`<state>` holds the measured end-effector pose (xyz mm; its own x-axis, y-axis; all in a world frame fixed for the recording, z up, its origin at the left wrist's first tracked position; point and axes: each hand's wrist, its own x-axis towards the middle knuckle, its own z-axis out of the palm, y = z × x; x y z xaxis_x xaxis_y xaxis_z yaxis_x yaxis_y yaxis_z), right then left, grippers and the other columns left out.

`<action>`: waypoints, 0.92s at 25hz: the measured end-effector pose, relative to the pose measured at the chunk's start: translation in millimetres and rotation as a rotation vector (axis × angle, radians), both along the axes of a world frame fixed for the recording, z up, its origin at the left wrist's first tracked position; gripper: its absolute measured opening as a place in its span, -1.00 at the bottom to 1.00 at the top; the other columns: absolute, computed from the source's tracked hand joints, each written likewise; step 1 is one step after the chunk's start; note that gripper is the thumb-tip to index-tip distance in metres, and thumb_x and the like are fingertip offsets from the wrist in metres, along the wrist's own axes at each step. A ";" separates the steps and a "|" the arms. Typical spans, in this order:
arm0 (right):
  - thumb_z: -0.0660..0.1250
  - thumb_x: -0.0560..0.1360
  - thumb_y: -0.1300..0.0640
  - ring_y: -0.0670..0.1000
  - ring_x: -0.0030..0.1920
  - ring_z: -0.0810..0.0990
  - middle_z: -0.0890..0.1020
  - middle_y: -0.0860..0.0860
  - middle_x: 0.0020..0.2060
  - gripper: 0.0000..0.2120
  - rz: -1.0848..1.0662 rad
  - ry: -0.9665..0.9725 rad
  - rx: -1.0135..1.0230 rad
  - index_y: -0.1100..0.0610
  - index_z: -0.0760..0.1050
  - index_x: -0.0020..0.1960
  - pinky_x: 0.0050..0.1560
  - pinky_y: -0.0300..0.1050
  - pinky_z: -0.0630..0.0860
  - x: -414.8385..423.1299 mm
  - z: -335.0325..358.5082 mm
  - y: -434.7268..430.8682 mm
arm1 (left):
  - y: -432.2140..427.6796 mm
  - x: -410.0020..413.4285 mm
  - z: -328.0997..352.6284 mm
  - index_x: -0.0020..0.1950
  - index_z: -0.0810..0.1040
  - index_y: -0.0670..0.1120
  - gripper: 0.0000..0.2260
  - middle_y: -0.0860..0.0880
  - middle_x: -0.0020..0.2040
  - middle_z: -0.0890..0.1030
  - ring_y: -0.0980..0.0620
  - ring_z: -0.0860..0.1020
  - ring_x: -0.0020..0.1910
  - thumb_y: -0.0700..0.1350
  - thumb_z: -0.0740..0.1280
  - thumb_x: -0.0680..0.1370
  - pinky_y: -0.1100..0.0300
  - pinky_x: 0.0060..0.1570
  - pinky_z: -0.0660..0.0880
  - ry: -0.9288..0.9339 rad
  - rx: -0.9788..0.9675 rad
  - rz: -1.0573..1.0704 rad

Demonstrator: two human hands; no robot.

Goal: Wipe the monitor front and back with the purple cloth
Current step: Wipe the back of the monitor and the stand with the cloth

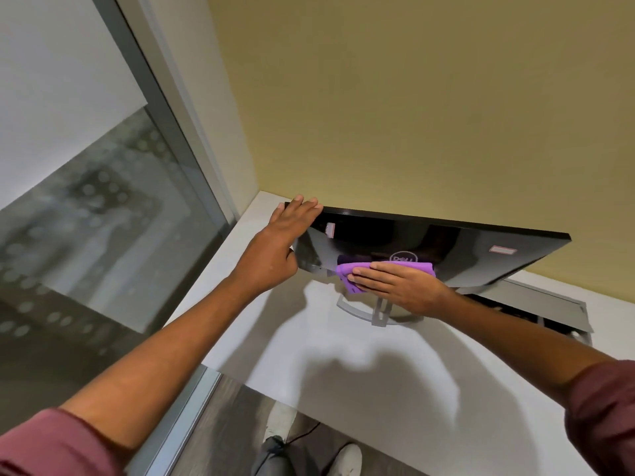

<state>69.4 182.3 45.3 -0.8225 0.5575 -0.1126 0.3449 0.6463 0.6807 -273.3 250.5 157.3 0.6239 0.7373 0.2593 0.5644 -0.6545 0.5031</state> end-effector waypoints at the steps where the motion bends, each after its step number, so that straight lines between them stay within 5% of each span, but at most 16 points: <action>1: 0.17 0.66 0.31 0.11 0.73 -0.16 -0.20 0.16 0.74 -0.21 0.008 -0.012 0.000 0.26 -0.21 0.74 0.70 0.11 -0.18 9.3 -0.3 -4.2 | 0.1 -0.6 -0.9 0.69 0.25 -0.07 -0.07 0.00 0.70 0.24 0.05 0.04 0.72 -0.53 0.09 0.31 0.04 0.70 -0.04 -0.007 -0.002 0.001; 5: 0.23 0.66 0.36 0.07 0.74 -0.01 -0.11 0.07 0.76 -0.23 -0.033 0.091 -0.052 0.20 -0.07 0.76 0.71 0.06 0.01 41.7 22.7 -16.9 | 1.5 -1.1 -3.7 0.69 0.26 -0.06 -0.07 0.01 0.70 0.24 0.06 0.04 0.72 -0.53 0.09 0.31 0.03 0.71 -0.04 -0.027 -0.021 0.010; 9: -0.02 0.69 0.42 0.10 0.73 0.09 0.03 0.04 0.75 -0.35 -0.092 0.188 -0.049 0.16 0.02 0.76 0.67 0.15 0.22 46.8 72.2 -22.6 | 3.5 -0.4 -1.7 0.68 0.28 -0.04 -0.05 0.03 0.69 0.26 0.10 0.05 0.71 -0.55 0.08 0.29 0.07 0.70 -0.05 -0.039 -0.058 0.021; 16: 0.16 0.73 0.20 0.13 0.73 0.07 0.05 0.04 0.75 -0.36 -0.056 0.286 0.083 0.15 0.02 0.76 0.70 0.14 0.17 -4.4 115.5 19.1 | 5.2 2.2 4.0 0.68 0.28 -0.03 -0.06 0.03 0.69 0.26 0.10 0.05 0.71 -0.52 0.11 0.31 0.13 0.70 -0.07 -0.011 -0.090 0.033; 23: 0.05 0.76 0.15 0.16 0.74 -0.02 -0.07 0.15 0.75 -0.36 -0.052 0.254 0.047 0.21 -0.13 0.76 0.69 0.12 0.15 -62.1 89.0 44.3 | 3.3 4.0 13.4 0.69 0.26 -0.03 -0.14 0.00 0.69 0.27 0.03 0.11 0.71 -0.52 0.19 0.41 0.04 0.69 0.05 0.042 -0.060 0.038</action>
<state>7.2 226.6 134.4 -0.7913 0.5994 0.1207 0.5403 0.5930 0.5971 -269.2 253.8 170.7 0.6045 0.7741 0.1879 0.6098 -0.6014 0.5162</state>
